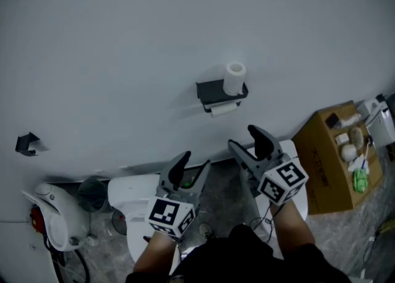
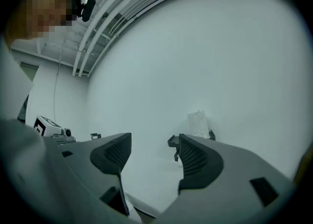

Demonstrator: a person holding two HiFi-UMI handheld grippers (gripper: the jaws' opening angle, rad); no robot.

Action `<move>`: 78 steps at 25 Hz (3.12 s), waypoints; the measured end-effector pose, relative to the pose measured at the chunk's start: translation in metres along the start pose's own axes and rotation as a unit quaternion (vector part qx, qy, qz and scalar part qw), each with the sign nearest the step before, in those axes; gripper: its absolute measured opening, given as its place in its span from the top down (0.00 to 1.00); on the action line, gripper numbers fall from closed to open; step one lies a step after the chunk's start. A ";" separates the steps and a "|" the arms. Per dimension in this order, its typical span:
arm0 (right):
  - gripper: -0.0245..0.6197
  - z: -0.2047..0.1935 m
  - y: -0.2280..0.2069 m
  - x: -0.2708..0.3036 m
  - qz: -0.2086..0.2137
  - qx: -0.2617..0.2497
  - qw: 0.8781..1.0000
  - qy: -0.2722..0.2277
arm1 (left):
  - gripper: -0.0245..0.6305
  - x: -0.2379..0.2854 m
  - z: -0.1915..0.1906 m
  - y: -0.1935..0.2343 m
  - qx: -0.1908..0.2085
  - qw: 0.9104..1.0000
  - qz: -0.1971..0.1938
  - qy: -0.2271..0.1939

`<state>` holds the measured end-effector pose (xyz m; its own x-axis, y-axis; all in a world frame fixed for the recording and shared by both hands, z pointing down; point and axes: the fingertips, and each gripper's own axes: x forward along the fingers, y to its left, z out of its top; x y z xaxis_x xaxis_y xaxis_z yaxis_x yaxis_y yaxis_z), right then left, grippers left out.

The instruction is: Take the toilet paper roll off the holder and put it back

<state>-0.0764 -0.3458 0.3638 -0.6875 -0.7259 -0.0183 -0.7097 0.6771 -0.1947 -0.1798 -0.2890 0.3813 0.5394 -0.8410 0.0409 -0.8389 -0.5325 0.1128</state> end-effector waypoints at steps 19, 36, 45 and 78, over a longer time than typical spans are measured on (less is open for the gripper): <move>0.45 0.023 -0.124 0.124 0.005 -0.008 1.000 0.007 | 0.65 0.126 0.021 0.082 0.004 0.999 0.034 0.004; 0.43 0.016 -0.162 0.194 0.083 -0.066 0.993 0.058 | 0.65 0.195 0.032 0.108 0.009 0.997 0.081 -0.003; 0.47 0.016 -0.164 0.196 0.077 -0.076 0.992 0.063 | 0.65 0.186 0.035 0.112 0.008 0.996 0.091 -0.004; 0.48 -0.002 -0.014 0.069 -0.012 -0.089 0.996 0.022 | 0.65 0.022 -0.005 0.068 -0.036 0.999 -0.001 -0.003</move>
<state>-0.1143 -0.4052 0.3678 -0.6734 -0.7387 0.0283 -0.7392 0.6732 -0.0181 -0.2244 -0.3430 0.3946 0.5405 -0.8406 0.0349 -0.8301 -0.5261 0.1849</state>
